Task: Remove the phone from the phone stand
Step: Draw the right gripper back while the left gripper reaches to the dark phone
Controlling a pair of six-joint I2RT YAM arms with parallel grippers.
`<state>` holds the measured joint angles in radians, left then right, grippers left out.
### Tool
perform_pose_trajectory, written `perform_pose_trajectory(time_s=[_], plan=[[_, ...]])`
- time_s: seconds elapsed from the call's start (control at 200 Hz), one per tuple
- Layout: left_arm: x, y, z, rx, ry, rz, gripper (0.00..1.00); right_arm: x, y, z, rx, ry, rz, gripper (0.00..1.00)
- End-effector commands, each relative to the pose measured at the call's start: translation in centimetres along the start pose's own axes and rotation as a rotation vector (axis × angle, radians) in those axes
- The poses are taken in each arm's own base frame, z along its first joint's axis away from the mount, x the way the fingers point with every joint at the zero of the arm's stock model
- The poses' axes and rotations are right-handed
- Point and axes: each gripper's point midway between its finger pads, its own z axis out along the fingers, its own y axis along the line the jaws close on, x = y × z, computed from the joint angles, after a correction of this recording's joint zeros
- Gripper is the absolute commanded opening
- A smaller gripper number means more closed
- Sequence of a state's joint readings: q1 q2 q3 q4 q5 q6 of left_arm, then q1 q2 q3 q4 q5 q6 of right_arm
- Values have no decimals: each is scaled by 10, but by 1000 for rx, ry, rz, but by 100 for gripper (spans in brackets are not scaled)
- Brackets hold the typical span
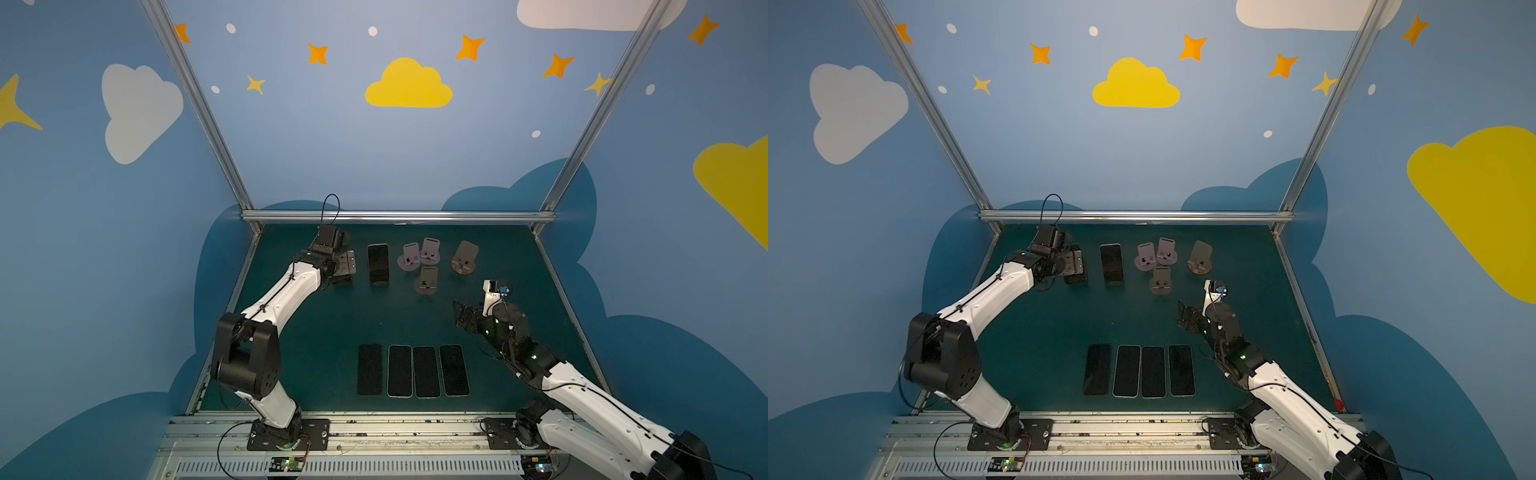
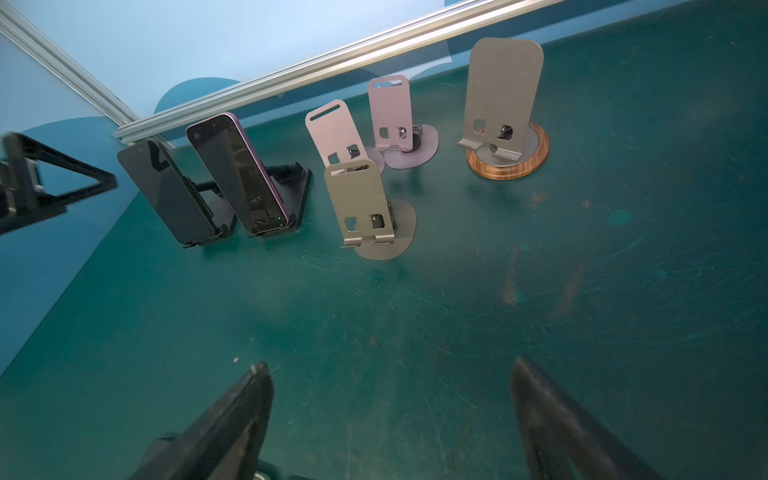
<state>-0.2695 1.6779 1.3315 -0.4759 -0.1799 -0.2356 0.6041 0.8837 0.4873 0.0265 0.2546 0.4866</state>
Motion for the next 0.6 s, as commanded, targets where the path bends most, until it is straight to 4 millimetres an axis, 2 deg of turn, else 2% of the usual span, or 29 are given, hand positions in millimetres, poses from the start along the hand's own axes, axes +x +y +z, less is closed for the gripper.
perform_pose_trajectory(time_s=[0.0, 0.18, 0.315, 0.596], plan=[[-12, -5, -2, 12, -26, 11, 100, -11, 2, 0, 23, 1, 29, 90], [-24, -5, 9, 15, -80, 12, 100, -10, 3, 1, 21, 8, 32, 90], [-26, -13, 22, 47, -68, 32, 100, -10, 2, 2, 26, 5, 30, 90], [-34, -3, 46, -48, -54, 19, 100, -9, -1, 4, 50, 18, 21, 90]])
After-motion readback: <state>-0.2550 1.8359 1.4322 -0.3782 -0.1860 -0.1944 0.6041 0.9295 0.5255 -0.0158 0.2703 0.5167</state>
